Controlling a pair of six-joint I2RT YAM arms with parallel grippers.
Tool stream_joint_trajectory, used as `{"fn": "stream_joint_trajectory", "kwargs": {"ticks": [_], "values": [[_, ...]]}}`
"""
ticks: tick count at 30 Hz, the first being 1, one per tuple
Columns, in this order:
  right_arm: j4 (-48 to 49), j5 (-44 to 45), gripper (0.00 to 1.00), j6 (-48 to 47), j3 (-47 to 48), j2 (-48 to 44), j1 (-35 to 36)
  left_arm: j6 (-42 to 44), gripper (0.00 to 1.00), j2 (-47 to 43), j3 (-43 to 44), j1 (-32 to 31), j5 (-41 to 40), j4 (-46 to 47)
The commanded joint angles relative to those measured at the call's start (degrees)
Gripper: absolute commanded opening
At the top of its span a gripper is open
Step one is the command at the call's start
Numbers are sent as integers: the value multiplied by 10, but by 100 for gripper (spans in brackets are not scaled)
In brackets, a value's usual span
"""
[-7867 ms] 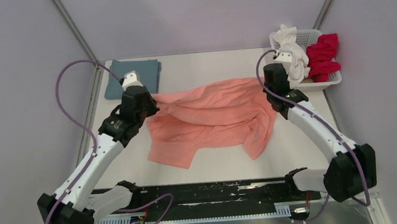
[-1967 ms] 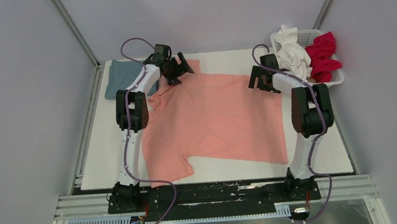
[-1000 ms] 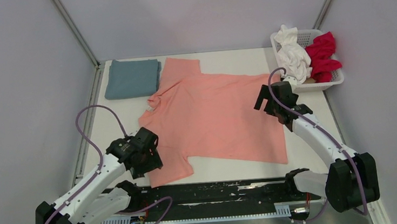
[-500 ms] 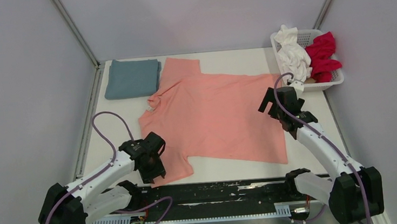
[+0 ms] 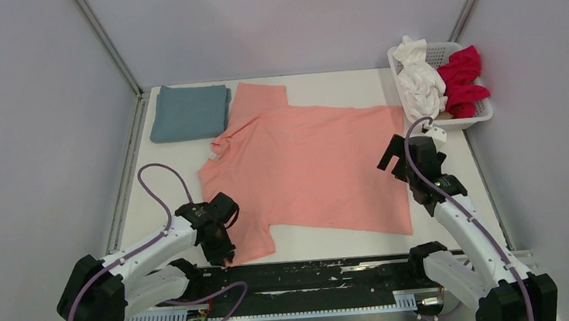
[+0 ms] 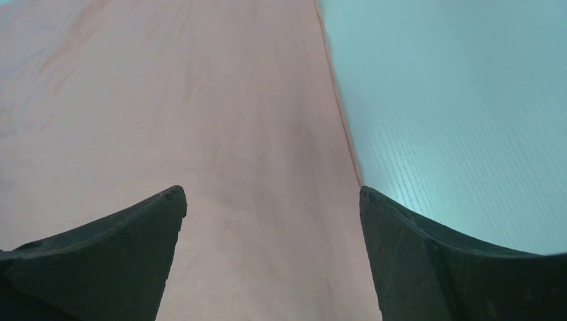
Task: Fold and stack the t-shirts
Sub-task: Grab the side of the flattened tshirt closest away from the robot with both arms
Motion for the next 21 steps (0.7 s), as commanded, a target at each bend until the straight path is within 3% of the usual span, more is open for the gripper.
{"fn": "stream_joint_trajectory", "kwargs": {"ticks": [1,4,6,13,21], "values": [[-37,-7,100,8,7,-30,-2,-9,26,8,-7,-3,-43,58],[-61,-18,100,11,10,-46,-2,-1,7,7,-5,-3,-33,71],[-91,-30,100,25,18,-48,-3,4,0,5,-4,-3,-24,76],[-258,-49,100,146,16,-42,-3,43,0,-32,-9,-3,-6,103],[-293,-21,100,327,-64,-92,-5,81,0,-60,-27,-4,17,138]]}}
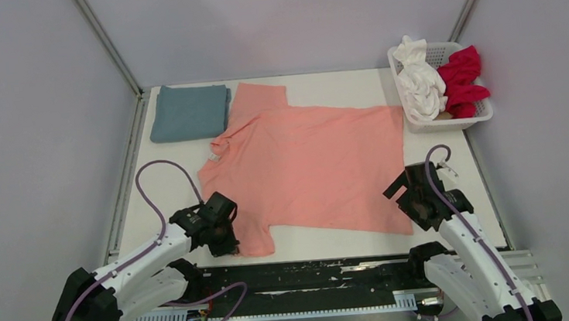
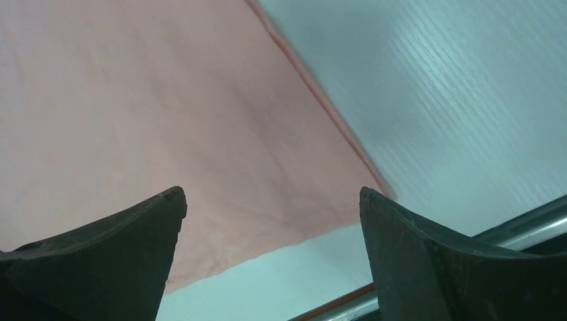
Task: Fold and stack the t-shirts
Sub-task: Grab the side of the flattened tshirt closest away from the robot with both arms
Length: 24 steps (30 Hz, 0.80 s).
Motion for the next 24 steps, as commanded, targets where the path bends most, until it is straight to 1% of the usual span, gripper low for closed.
{"fn": "stream_joint_trajectory", "kwargs": {"ticks": [1,4,6,9,11,17,19,20,21,22,23,24], "values": [[-30,23,100,134,-42,-3,-6,30,0,-9,-8,-3,6,49],[-25,27,100,168,-64,12,-7,35,0,-6,-6,-3,9,51],[-13,23,100,174,-75,16,-8,36,0,-6,-6,-3,7,52],[5,16,96,189,-97,14,-7,37,0,-5,-7,-3,4,55],[19,14,90,199,-115,10,-8,37,0,-4,-7,-3,4,57],[35,15,62,200,-130,-14,-7,36,0,4,5,-3,1,42],[35,14,50,191,-125,-25,-7,30,0,4,0,-3,8,48],[35,14,44,185,-122,-30,-7,29,0,5,-6,-3,28,52],[34,18,36,180,-121,-35,-7,28,0,6,-10,-3,34,56],[34,24,27,177,-122,-38,-8,27,0,6,-15,-3,43,57],[34,32,13,176,-124,-42,-8,27,0,6,-17,-3,45,55],[34,36,1,178,-127,-43,-8,26,0,6,-19,-3,48,54]]}}
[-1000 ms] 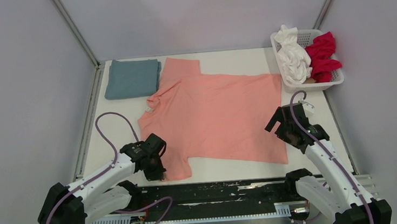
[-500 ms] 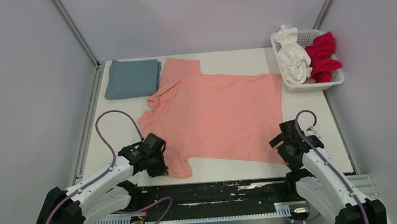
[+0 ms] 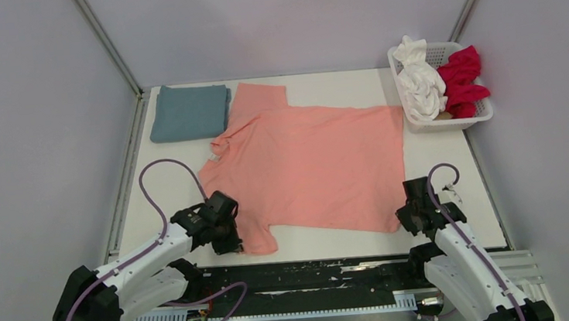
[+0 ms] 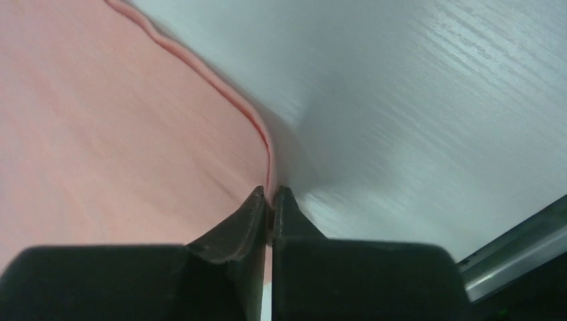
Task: Fold and stack the t-shirts
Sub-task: Grab the side of the flattened tshirt closest away from the robot with both arms, then fold the flattened tshirt in 1/3 of the way
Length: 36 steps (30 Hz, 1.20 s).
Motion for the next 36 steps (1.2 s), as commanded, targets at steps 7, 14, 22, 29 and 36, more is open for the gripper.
{"fn": "stream_joint_trajectory", "kwargs": {"ticks": [7,14,22,29,36], "values": [[-20,69,0,-3,29,-16,-1,2,0,-20,-19,-6,76,8],[-54,64,0,-13,70,-30,-8,-36,0,-72,-33,-32,129,-15],[-100,48,0,-11,97,-60,-10,-55,0,-126,-27,-76,167,-29],[-84,41,0,-19,90,-75,-10,-2,0,-75,43,-77,144,-5],[25,-26,0,-119,110,50,-11,68,0,17,130,-45,121,63]]}}
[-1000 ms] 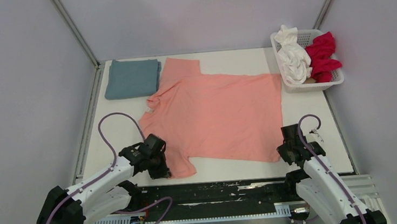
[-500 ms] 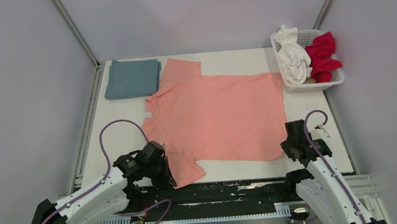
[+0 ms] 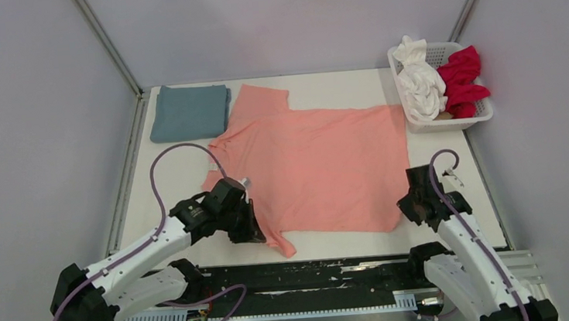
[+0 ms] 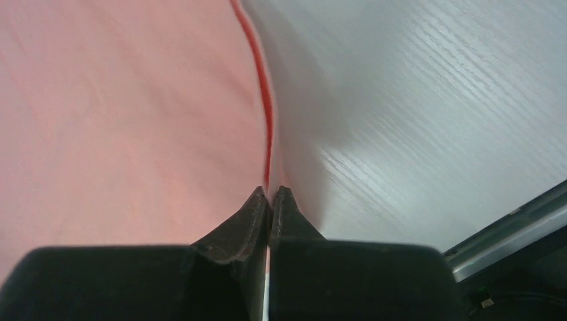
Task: Fold and stack the t-shirts
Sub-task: Fold the flattened tshirt in 1/3 of the way
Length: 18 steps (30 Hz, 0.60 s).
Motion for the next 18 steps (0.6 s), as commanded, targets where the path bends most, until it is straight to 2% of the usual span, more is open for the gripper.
{"fn": "stream_joint_trajectory", "kwargs": {"ticks": [1,7,13,18], "values": [[81,-33,0,-67,36,77,-2,61,0,49,50,27,-2,65],[159,-30,0,-88,73,151,-2,85,0,92,71,114,27,131],[180,20,0,-104,127,211,-2,83,0,120,100,212,29,195],[186,71,0,-109,166,248,-1,97,0,151,136,259,24,213]]}}
